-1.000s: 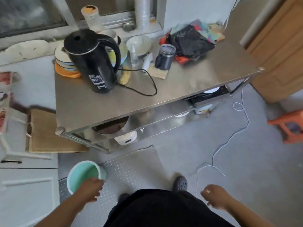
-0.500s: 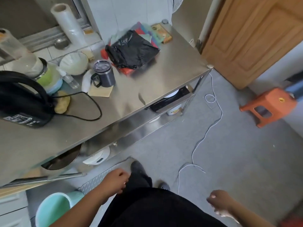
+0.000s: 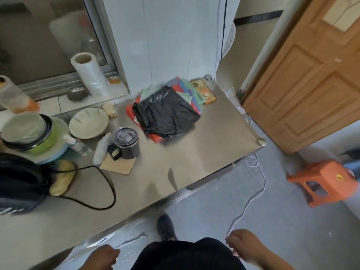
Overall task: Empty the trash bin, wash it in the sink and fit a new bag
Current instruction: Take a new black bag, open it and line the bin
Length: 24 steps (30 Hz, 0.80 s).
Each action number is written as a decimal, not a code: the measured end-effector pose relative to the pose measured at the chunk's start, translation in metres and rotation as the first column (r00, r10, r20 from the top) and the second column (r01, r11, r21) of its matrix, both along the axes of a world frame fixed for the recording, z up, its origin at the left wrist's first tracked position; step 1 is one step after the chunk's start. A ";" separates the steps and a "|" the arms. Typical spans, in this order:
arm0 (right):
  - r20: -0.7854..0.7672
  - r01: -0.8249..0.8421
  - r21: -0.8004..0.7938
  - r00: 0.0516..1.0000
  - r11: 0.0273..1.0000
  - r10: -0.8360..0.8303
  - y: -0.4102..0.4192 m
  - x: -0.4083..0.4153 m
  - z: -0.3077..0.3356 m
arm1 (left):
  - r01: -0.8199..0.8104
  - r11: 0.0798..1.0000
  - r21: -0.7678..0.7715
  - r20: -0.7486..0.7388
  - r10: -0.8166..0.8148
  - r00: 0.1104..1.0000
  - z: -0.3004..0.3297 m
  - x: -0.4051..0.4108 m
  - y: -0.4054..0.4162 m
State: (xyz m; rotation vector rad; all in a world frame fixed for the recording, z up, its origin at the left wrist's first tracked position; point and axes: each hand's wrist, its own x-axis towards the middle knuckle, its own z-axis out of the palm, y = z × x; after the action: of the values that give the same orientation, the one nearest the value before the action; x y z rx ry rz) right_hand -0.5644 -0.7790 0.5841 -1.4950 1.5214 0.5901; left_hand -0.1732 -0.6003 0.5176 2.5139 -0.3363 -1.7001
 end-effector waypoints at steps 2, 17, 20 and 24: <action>-0.063 -0.036 0.009 0.997 0.999 0.037 -0.016 -0.003 0.001 | -0.114 0.993 -0.020 -0.052 0.112 0.992 0.015 0.004 -0.019; -0.155 -0.748 -0.363 0.637 0.556 0.755 -0.222 0.088 0.007 | -0.373 0.920 -0.121 -0.092 0.364 0.927 0.054 -0.103 -0.139; -0.142 -0.716 -0.590 0.547 0.373 0.825 -0.272 0.146 0.011 | -0.413 0.902 -0.122 -0.051 0.410 0.911 0.059 -0.131 -0.144; -0.208 -0.661 -0.732 0.447 0.165 0.870 -0.305 0.204 0.003 | -0.449 0.887 -0.107 0.018 0.453 0.891 0.054 -0.177 -0.142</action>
State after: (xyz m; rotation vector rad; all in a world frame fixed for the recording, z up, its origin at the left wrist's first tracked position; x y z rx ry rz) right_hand -0.3606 -1.0839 0.5867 -2.9641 0.5792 0.2524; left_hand -0.3499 -0.7419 0.5718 2.3179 0.1535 -1.4084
